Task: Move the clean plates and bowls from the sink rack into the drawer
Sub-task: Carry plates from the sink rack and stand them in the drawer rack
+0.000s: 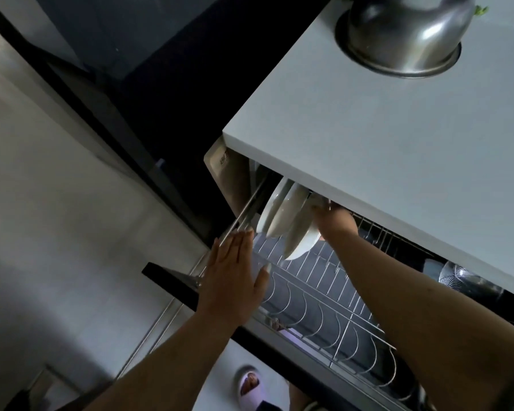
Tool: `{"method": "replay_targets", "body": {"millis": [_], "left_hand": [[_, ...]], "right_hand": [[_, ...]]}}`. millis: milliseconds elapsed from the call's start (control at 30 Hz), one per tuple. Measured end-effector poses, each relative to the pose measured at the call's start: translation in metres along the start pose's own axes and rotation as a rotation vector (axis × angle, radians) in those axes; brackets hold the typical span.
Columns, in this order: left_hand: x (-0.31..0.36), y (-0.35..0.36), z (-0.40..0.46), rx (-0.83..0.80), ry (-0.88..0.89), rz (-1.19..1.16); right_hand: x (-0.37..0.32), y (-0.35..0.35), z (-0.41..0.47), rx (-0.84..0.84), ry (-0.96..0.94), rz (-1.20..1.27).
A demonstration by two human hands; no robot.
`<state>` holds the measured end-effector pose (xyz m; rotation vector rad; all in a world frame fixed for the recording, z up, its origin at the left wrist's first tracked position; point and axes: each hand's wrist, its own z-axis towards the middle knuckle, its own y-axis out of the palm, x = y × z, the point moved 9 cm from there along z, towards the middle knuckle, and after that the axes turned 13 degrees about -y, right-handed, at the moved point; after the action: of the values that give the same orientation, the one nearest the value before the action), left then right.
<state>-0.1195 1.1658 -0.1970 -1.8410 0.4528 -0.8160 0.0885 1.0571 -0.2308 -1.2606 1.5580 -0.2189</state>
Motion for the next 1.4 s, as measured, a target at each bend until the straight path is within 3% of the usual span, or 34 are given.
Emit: {"method": "replay_targets", "body": {"millis": [733, 867, 1033, 1400], "left_hand": [[-0.002, -0.002, 0.001, 0.005, 0.052, -0.089], [-0.003, -0.002, 0.002, 0.005, 0.049, -0.099], [-0.004, -0.004, 0.003, 0.009, 0.053, -0.142], [-0.005, -0.007, 0.0, -0.136, -0.026, -0.224]], "right_hand": [[-0.016, 0.035, 0.041, 0.027, 0.029, 0.006], [-0.015, 0.041, 0.039, -0.022, 0.002, -0.088], [-0.009, 0.046, 0.016, -0.013, 0.045, -0.024], [-0.028, 0.024, -0.059, -0.021, -0.208, 0.004]]}}
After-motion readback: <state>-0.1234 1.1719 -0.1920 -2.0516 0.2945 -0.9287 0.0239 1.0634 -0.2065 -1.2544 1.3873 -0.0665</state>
